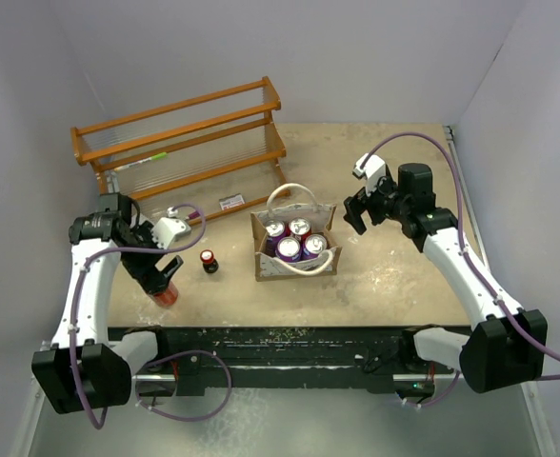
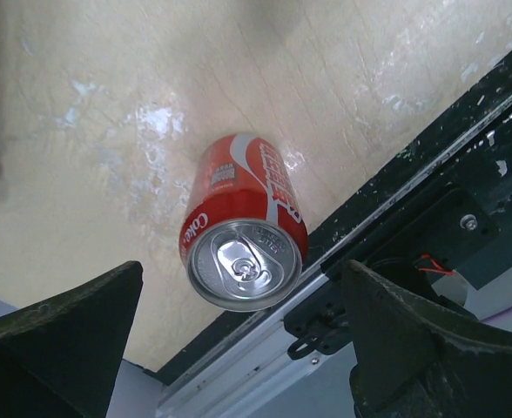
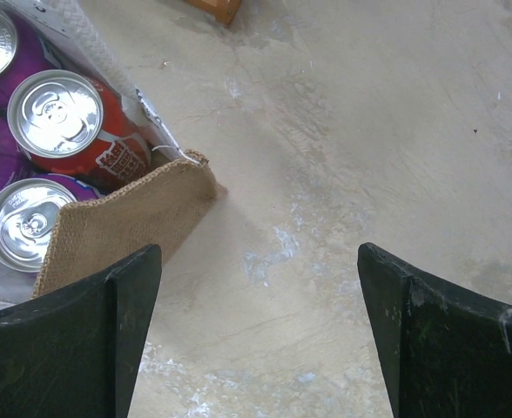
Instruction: Place the beverage into the canvas bag
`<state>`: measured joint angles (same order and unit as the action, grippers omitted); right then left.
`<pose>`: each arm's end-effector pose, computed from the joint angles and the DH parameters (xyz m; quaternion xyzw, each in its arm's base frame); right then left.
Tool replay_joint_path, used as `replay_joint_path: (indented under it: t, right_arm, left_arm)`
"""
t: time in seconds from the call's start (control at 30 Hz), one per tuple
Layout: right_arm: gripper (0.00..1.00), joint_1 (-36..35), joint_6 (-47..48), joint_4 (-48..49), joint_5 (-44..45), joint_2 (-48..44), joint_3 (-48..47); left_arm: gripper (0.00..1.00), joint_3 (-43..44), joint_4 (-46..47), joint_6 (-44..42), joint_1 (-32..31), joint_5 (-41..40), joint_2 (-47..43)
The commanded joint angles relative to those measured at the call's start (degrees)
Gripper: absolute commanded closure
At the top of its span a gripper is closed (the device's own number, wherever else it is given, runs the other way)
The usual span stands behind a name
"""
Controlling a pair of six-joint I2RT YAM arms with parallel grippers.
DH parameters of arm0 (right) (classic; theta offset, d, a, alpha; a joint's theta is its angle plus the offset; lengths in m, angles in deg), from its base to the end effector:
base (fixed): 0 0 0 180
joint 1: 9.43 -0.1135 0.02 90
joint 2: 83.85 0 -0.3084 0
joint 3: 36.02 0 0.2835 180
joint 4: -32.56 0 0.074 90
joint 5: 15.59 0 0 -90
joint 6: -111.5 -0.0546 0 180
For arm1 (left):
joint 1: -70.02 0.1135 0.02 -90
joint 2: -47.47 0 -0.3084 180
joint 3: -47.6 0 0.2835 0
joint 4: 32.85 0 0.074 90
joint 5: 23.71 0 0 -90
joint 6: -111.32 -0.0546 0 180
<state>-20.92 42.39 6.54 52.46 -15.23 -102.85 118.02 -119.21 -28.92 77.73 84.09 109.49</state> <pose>0.2911 0.0800 0.3337 -0.3288 0.7799 0.1209 0.5187 0.1826 0.0079 0.3041 0.3715 0.9097 -0.0844 0.1652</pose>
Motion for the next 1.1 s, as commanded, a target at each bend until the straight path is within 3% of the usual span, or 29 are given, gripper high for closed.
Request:
replay_joint_path:
  t: [0.0, 0.47, 0.8, 1.07]
  right_arm:
    - [0.05, 0.32, -0.67, 0.86, -0.71, -1.38, -1.54]
    - [0.05, 0.32, -0.58, 0.87, -0.87, -0.48, -1.6]
    - [0.05, 0.32, -0.43, 0.68, -0.59, 0.11, -1.73]
    - [0.05, 0.32, -0.43, 0.78, -0.63, -0.15, -1.62]
  left_arm:
    - [0.01, -2.65, 1.09, -3.35, 2.35, 0.72, 0.12]
    - [0.07, -7.12, 6.32, -1.1, 3.19, 0.23, 5.02]
    - [0.23, -10.19, 8.95, 1.55, 3.18, 0.11, 3.54]
    - [0.43, -7.36, 7.93, 2.45, 3.1, 3.38, 0.62]
